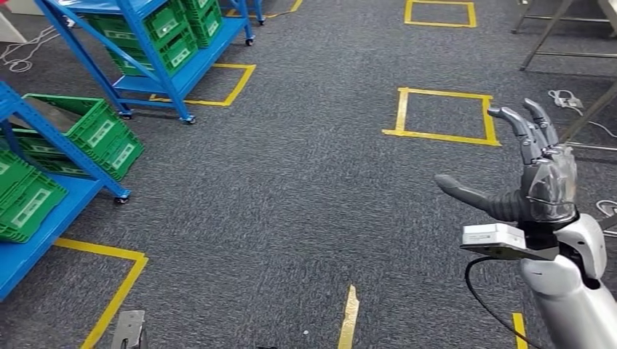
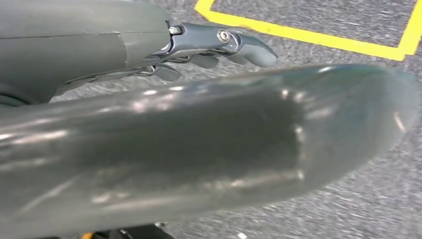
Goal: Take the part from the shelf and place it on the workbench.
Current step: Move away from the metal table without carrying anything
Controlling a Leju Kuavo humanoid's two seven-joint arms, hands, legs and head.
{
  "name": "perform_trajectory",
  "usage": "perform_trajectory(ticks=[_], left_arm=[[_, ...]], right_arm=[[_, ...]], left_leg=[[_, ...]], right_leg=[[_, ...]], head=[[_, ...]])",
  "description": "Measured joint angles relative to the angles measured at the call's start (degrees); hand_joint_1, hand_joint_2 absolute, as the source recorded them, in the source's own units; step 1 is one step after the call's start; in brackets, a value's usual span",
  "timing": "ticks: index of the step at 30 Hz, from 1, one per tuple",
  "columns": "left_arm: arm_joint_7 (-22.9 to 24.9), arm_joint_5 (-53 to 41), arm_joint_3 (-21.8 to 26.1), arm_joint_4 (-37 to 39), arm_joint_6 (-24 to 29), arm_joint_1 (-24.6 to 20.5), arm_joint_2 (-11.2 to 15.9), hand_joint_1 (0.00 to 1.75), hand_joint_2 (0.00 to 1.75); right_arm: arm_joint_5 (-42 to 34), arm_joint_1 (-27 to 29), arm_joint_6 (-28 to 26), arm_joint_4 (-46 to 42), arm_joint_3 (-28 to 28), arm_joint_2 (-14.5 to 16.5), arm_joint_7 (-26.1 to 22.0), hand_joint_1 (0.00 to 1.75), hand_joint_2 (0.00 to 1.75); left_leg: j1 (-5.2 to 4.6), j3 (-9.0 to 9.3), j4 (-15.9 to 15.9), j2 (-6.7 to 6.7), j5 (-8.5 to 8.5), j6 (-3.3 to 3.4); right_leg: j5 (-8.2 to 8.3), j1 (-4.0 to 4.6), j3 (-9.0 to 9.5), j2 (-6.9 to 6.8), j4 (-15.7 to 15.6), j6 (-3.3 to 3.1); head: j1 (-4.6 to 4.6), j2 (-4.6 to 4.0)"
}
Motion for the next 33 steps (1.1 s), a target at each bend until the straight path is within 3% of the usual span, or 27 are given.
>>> perform_trajectory(ticks=[1, 2, 3, 5, 7, 9, 10, 12, 14, 15, 16, 17, 18, 20, 22, 23, 24, 25, 27, 29, 30, 31, 32, 33], left_arm=[[0.1, -0.1, 0.0, 0.0, 0.1, 0.1, 0.0, 0.0, 0.0], [0.2, -0.2, 0.0, 0.0, 0.2, 0.2, -0.1, 0.0, 0.0], [0.3, -0.2, 0.0, 0.0, 0.4, 0.3, -0.1, 0.0, 0.0], [0.4, -0.2, 0.0, 0.0, 0.7, 0.3, -0.1, 0.0, 0.0], [0.4, -0.2, 0.0, 0.0, 0.9, 0.1, -0.3, 0.0, 0.0], [0.3, -0.1, 0.0, 0.0, 1.0, -0.1, -0.3, 0.0, 0.0], [0.3, 0.0, 0.0, 0.0, 1.0, -0.1, -0.4, 0.0, 0.0], [0.3, 0.1, 0.0, 0.0, 1.0, -0.3, -0.4, 0.0, 0.0], [0.2, 0.2, 0.0, 0.0, 1.1, -0.4, -0.5, 0.0, 0.0], [0.2, 0.2, 0.0, 0.0, 1.1, -0.4, -0.5, 0.0, 0.0], [0.2, 0.2, 0.0, 0.0, 1.1, -0.3, -0.5, 0.0, 0.0], [0.2, 0.3, 0.0, 0.0, 1.1, -0.2, -0.6, 0.0, 0.0], [0.2, 0.3, 0.0, 0.0, 1.1, -0.2, -0.6, 0.0, 0.0], [0.2, 0.5, 0.0, 0.0, 1.1, -0.2, -0.6, 0.0, 0.0], [0.2, 0.5, 0.0, 0.0, 1.1, -0.2, -0.6, 0.0, 0.0], [0.2, 0.6, 0.0, 0.0, 1.1, -0.1, -0.6, 0.0, 0.0], [0.2, 0.6, 0.0, 0.0, 1.1, 0.0, -0.5, 0.0, 0.0], [0.2, 0.6, 0.0, 0.0, 1.2, 0.2, -0.5, 0.0, 0.0], [0.2, 0.7, 0.0, 0.0, 1.3, 0.2, -0.5, 0.0, 0.0], [0.1, 0.8, 0.0, 0.0, 1.3, 0.1, -0.5, 0.0, 0.0], [0.0, 0.9, 0.0, 0.0, 1.3, 0.1, -0.5, 0.0, 0.0], [0.0, 0.9, 0.0, 0.0, 1.3, 0.1, -0.5, 0.0, 0.0], [0.0, 1.0, 0.0, 0.0, 1.3, 0.2, -0.5, 0.0, 0.0], [0.0, 1.0, 0.0, 0.0, 1.3, 0.2, -0.5, 0.0, 0.0]], right_arm=[[0.1, 0.6, -0.4, -0.1, -0.2, 0.0, 0.0, 0.0, 1.75], [0.0, 1.4, -0.9, -0.4, -0.5, -0.1, 0.0, 0.0, 1.75], [-0.2, 2.2, -1.4, -0.7, -0.9, -0.2, 0.0, 0.0, 1.75], [-0.7, 3.6, -2.0, -1.4, -1.9, -0.5, -0.2, 0.0, 1.75], [-0.9, 4.5, -2.4, -1.9, -2.7, -0.7, -0.4, 0.0, 1.75], [-1.0, 5.2, -2.5, -2.3, -3.2, -0.9, -0.8, 0.0, 1.75], [-1.0, 5.4, -2.6, -2.6, -3.3, -0.9, -1.0, 0.0, 1.75], [-1.0, 5.8, -2.7, -3.0, -3.7, -1.0, -1.1, 0.0, 1.75], [-0.9, 6.5, -2.9, -3.2, -4.1, -1.2, -1.1, 0.0, 1.75], [-0.9, 6.8, -2.9, -3.2, -4.1, -1.2, -1.1, 0.0, 1.75], [-0.9, 7.1, -2.9, -3.3, -4.2, -1.3, -1.1, 0.0, 1.75], [-0.8, 7.2, -2.9, -3.3, -4.2, -1.3, -1.1, 0.0, 1.75], [-0.8, 7.3, -2.9, -3.3, -4.3, -1.3, -1.1, 0.0, 1.75], [-0.7, 7.3, -2.9, -3.5, -4.4, -1.3, -1.1, 0.0, 1.75], [-0.7, 7.5, -2.9, -3.7, -4.6, -1.3, -1.1, 0.0, 1.75], [-0.6, 7.5, -2.9, -3.8, -4.6, -1.3, -1.1, 0.0, 1.75], [-0.6, 7.6, -2.9, -3.9, -4.6, -1.3, -1.2, 0.0, 1.75], [-0.6, 7.6, -2.9, -3.9, -4.6, -1.3, -1.2, 0.0, 1.75], [-0.5, 7.5, -2.9, -4.0, -4.6, -1.3, -1.2, 0.0, 1.75], [-0.5, 7.5, -2.7, -4.2, -4.6, -1.3, -1.2, 0.0, 1.75], [-0.4, 7.5, -2.5, -4.2, -4.6, -1.3, -1.2, 0.0, 1.75], [-0.4, 7.4, -2.4, -4.2, -4.6, -1.3, -1.2, 0.0, 1.75], [-0.3, 7.4, -2.3, -4.2, -4.6, -1.3, -1.2, 0.0, 1.75], [-0.3, 7.3, -2.3, -4.2, -4.5, -1.3, -1.2, 0.0, 1.75]], left_leg=[[0.11, -0.54, 1.3, 0.26, -0.04, -0.1], [0.17, 0.0, 0.4, 0.46, 0.95, -0.11], [0.2, 1.45, -2.4, 0.86, 2.67, -0.04], [-0.11, 5.2, -9.6, 2.88, 5.53, 0.29], [-0.55, 6.87, -13.2, 4.21, 6.06, 0.77], [-0.69, 6.86, -13.6, 3.38, 5.99, 1.38], [-0.63, 6.94, -13.8, 2.83, 6.12, 1.71], [-0.34, 7.17, -14.2, 1.78, 6.39, 2.39], [-0.26, 7.19, -14.3, 0.58, 6.45, 2.78], [-0.29, 7.18, -14.3, -0.09, 6.46, 2.86], [-0.33, 7.2, -14.3, -0.77, 6.47, 2.88], [-0.35, 7.25, -14.3, -1.46, 6.47, 2.88], [-0.34, 7.33, -14.2, -2.16, 6.46, 2.86], [-0.38, 7.33, -14.1, -3.54, 6.4, 2.64], [-0.33, 6.9, -13.9, -4.81, 6.51, 2.06], [-0.23, 6.63, -13.9, -5.46, 6.68, 1.67], [-0.12, 6.46, -13.9, -6.1, 6.85, 1.3], [-0.1, 6.34, -13.8, -5.95, 6.77, 0.98], [-0.26, 5.31, -11.4, -3.61, 5.1, 0.4], [-0.19, 2.49, -5.0, -0.64, 1.66, -0.05], [-0.08, 0.9, -1.4, -0.05, 0.26, -0.21], [0.01, -0.13, 0.9, 0.24, -0.33, -0.31], [0.05, -0.25, 1.4, 0.41, 0.11, -0.34], [0.06, 0.72, -0.4, 0.59, 1.52, -0.27]], right_leg=[[-0.09, 0.05, 0.06, -0.74, 0.0, -0.03], [-0.2, 0.08, 0.17, -1.47, 0.0, -0.01], [-0.33, 0.1, 0.32, -2.18, 0.0, 0.09], [-0.65, 0.27, 0.6, -3.34, 0.1, 0.48], [-0.88, 0.56, 0.69, -4.32, 0.1, 1.0], [-1.04, 0.63, 0.86, -5.3, 0.0, 1.55], [-1.37, 0.52, 0.82, -4.93, 0.2, 1.85], [-3.5, 0.26, -0.57, -2.3, 3.3, 2.29], [-6.93, 0.13, -4.22, 0.34, 10.7, 2.45], [-8.05, 0.13, -6.13, 0.75, 14.2, 2.5], [-8.18, 0.14, -7.4, 0.91, 16.2, 2.51], [-7.13, 0.14, -7.63, 0.99, 16.0, 2.47], [-5.13, 0.1, -6.7, 1.2, 13.4, 2.38], [-1.16, -0.21, -3.1, 3.42, 5.5, 2.27], [0.05, -0.47, -0.79, 5.64, 0.9, 2.21], [-0.17, -0.43, -0.51, 5.86, 0.5, 2.09], [-0.08, -0.4, -0.46, 5.23, 0.4, 1.88], [0.02, -0.4, -0.35, 4.56, 0.3, 1.59], [0.15, -0.49, -0.01, 2.98, -0.1, 0.89], [0.05, -0.3, 0.2, 1.35, -0.2, 0.42], [-0.02, -0.2, 0.25, 0.54, -0.2, 0.3], [-0.09, -0.13, 0.3, -0.23, -0.2, 0.23], [-0.17, -0.08, 0.36, -0.97, -0.1, 0.21], [-0.27, -0.05, 0.47, -1.64, -0.1, 0.24]], head=[[-0.01, 0.0], [-0.02, 0.0], [-0.01, 0.0], [-0.04, 0.0], [-0.02, 0.0], [0.01, 0.0], [0.04, 0.0], [0.24, 0.0], [0.43, 0.0], [0.46, 0.0], [0.45, 0.0], [0.45, 0.0], [0.45, 0.0], [0.44, 0.0], [0.38, 0.0], [0.37, 0.0], [0.36, 0.0], [0.36, 0.0], [0.08, 0.0], [-0.15, 0.0], [-0.14, 0.0], [-0.14, 0.0], [-0.15, 0.0], [-0.15, 0.0]])
